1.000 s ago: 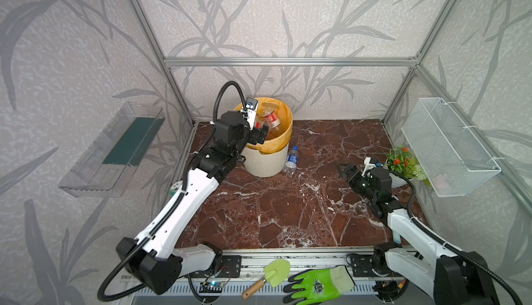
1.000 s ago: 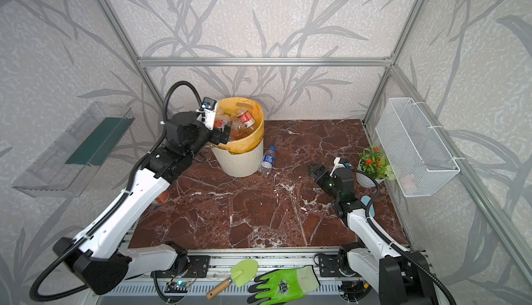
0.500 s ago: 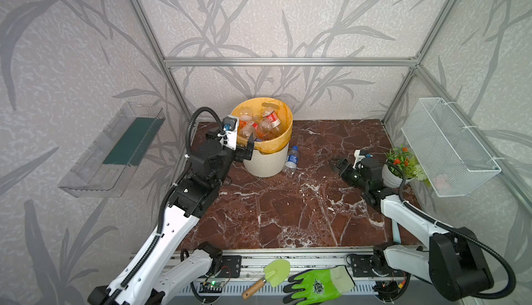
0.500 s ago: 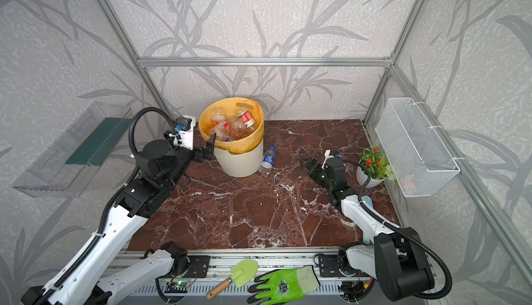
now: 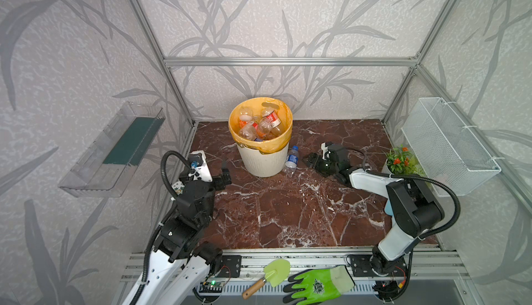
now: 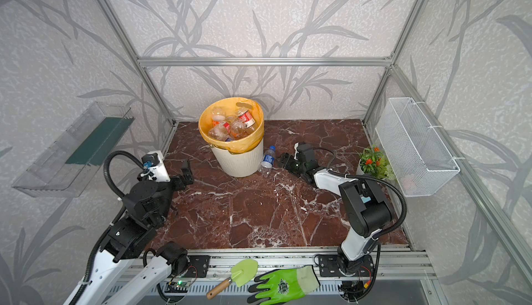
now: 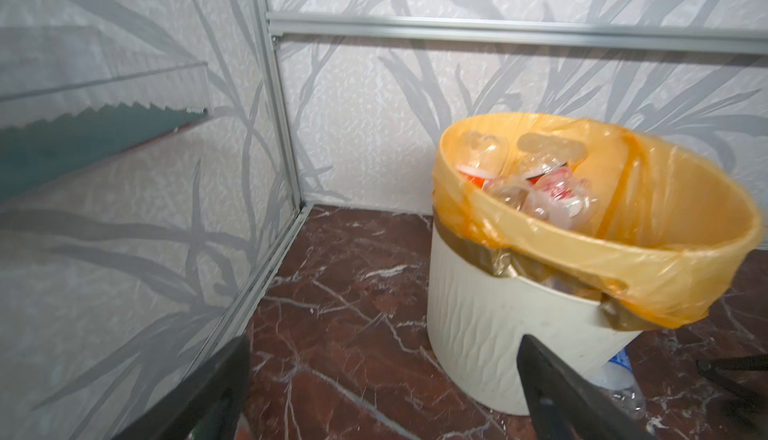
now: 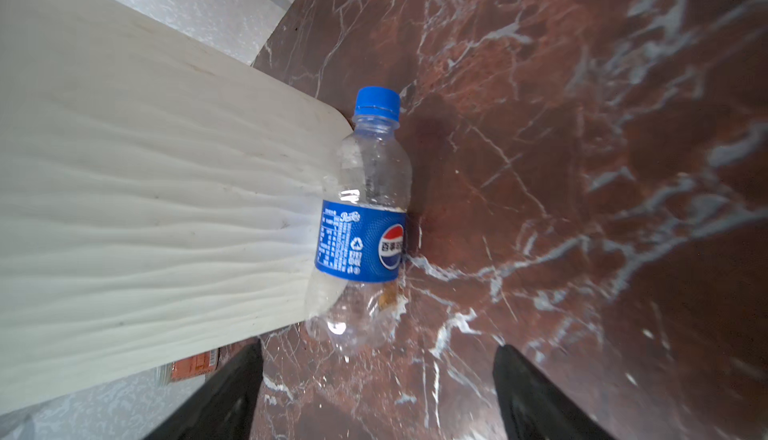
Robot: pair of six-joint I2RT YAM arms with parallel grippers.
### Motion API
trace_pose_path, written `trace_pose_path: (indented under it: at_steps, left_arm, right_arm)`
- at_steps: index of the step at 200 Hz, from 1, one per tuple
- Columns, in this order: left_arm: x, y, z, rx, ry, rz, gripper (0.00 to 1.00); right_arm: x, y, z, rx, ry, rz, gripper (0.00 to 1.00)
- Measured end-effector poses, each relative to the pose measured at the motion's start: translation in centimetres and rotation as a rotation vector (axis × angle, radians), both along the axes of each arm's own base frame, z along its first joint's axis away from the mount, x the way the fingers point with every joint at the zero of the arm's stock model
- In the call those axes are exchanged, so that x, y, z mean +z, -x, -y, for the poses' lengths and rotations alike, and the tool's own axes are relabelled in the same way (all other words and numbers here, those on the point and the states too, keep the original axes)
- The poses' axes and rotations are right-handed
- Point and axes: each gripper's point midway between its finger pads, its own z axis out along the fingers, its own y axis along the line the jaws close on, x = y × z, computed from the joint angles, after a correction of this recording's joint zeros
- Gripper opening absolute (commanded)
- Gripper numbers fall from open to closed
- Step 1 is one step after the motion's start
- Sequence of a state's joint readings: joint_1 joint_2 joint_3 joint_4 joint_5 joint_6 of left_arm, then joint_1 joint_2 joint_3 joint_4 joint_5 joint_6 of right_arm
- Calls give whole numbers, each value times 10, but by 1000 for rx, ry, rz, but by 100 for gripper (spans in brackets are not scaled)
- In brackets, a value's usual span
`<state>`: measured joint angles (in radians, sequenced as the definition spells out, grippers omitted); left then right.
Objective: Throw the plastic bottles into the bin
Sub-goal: 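Withdraw the left gripper while the right lowers onto the blue-capped Pepsi bottle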
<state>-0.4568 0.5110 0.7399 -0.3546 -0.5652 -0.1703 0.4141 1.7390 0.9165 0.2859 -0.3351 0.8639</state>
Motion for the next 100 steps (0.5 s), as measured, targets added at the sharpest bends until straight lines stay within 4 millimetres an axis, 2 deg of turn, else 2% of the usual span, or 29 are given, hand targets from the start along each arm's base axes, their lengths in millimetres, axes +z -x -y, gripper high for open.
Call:
trace_pose_path:
  at_steps: [21, 40, 100]
  left_arm:
    - [-31, 4, -7, 45, 22, -60, 99]
    - [-48, 9, -12, 72, 44, -91, 99]
    - [-53, 11, -16, 106, 93, -96, 99]
  right_arm:
    - [-8, -9, -18, 45, 7, -17, 86]
    - [-13, -16, -30, 74, 14, -28, 85]
    - [-34, -31, -56, 133, 65, -78, 82]
